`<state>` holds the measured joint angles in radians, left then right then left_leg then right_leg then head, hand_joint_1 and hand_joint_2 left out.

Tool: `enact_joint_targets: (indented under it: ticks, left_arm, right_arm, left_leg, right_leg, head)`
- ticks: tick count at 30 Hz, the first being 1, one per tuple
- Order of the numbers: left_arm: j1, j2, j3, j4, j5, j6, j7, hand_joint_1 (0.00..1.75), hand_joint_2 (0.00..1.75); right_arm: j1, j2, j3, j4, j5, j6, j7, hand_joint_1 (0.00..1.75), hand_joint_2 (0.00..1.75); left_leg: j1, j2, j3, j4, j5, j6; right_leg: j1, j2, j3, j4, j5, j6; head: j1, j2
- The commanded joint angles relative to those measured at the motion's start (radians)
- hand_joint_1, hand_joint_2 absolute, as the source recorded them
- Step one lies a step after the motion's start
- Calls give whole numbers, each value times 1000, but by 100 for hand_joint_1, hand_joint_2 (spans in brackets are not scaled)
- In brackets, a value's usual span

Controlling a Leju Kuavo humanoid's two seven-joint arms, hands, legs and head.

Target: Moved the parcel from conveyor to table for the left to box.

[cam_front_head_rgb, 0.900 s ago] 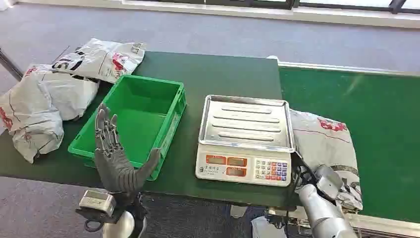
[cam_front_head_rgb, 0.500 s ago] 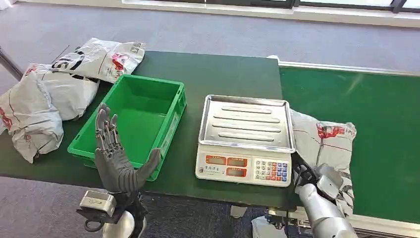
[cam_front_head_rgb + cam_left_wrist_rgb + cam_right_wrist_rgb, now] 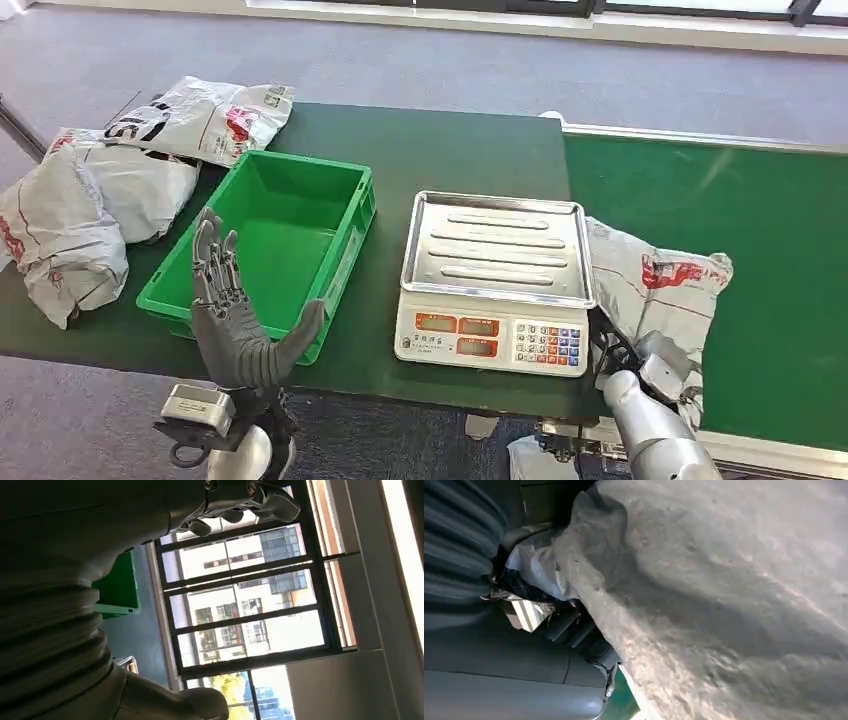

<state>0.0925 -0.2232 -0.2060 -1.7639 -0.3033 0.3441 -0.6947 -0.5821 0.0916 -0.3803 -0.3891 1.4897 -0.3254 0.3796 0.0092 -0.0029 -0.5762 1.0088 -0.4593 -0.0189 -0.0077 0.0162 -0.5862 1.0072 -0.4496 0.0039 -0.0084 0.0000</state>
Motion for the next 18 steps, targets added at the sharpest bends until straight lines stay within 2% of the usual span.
enact_joint_targets:
  ticks: [1,6,8,10,12,13,18]
  left_arm:
    - [-21,-60,37,48,2,5,2,0,175]
    - [-21,-60,37,48,2,5,2,0,175]
    - [-18,-62,38,44,2,9,3,0,175]
    - [-11,-59,35,39,1,14,3,0,175]
    - [3,-62,26,22,1,33,0,0,175]
    - [5,-61,20,18,1,40,2,0,175]
    - [5,-61,20,18,1,40,2,0,175]
  right_arm:
    - [5,-17,29,21,-5,-6,-6,175,175]
    - [5,-17,29,21,-5,-6,-6,175,175]
    - [9,-13,31,1,-9,-48,-16,175,175]
    - [16,-4,31,-41,-21,-137,-41,175,175]
    - [57,21,39,-199,-80,-373,-153,175,175]
    - [120,48,27,-387,-102,-373,-212,175,175]
    - [120,48,27,-387,-102,-373,-212,175,175]
  left_leg:
    - [0,-1,-1,0,0,1]
    - [0,-1,-1,0,0,1]
    - [0,-1,-1,-1,1,1]
    - [0,-2,-1,-1,1,1]
    - [0,-1,-2,0,1,1]
    - [-1,0,-2,0,0,1]
    - [-1,-3,-6,-1,1,1]
  right_leg:
    - [0,-2,0,-1,0,0]
    - [0,-2,0,-1,0,0]
    - [0,-3,0,-1,0,0]
    - [0,-3,0,-1,0,0]
    - [0,-2,-1,-1,0,0]
    - [-1,-2,-2,0,0,0]
    - [0,-3,-4,-1,0,0]
  head:
    - [0,0]
    - [0,0]
    - [0,0]
    - [0,0]
    - [0,0]
    - [0,0]
    - [0,0]
